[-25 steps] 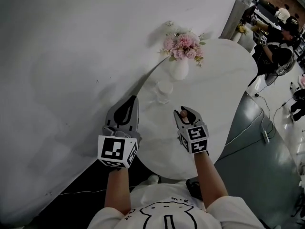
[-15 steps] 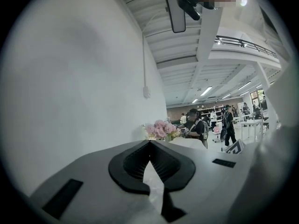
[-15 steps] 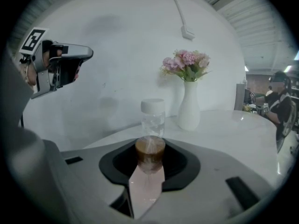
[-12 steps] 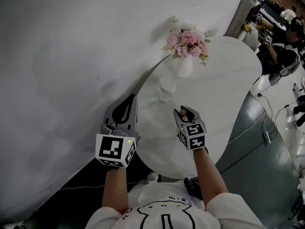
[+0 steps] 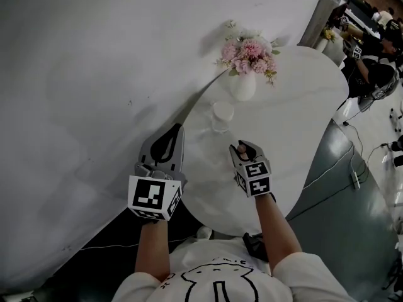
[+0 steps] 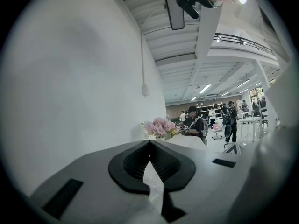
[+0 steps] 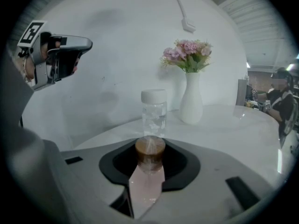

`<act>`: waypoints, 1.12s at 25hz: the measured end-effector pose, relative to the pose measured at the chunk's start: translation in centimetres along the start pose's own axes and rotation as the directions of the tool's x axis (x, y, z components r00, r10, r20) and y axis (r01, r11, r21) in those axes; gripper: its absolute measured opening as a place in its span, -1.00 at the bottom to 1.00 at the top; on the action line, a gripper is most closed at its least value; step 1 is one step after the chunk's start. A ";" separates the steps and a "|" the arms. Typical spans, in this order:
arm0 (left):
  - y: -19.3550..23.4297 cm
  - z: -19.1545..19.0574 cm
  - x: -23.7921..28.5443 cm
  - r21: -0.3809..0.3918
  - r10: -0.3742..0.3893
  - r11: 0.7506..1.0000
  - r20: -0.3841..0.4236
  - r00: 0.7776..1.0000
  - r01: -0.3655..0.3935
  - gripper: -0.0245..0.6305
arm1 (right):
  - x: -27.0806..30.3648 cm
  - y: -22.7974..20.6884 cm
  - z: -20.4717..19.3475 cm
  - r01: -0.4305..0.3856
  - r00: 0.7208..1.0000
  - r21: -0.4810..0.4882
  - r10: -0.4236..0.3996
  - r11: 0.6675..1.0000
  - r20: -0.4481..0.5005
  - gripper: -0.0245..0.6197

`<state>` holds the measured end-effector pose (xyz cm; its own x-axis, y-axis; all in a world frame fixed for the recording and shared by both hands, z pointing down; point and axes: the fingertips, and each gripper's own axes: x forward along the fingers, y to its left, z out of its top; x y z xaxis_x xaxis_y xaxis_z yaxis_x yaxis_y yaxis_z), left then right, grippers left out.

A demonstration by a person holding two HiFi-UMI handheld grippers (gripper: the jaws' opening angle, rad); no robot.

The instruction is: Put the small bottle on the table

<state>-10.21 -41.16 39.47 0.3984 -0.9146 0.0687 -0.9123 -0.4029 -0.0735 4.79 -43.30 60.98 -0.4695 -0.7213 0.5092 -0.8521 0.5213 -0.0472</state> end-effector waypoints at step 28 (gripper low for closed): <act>-1.2 1.7 -2.9 0.006 -0.047 0.999 0.034 0.998 0.047 -0.91 | -2.3 0.3 0.8 0.094 0.995 0.019 -0.094 0.995 0.010 0.00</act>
<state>-10.10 -38.05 37.70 0.4438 -0.8953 0.0378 -0.8921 -0.4454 -0.0760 5.37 -41.86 59.09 -0.3895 -0.7719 0.5025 -0.8967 0.4423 -0.0157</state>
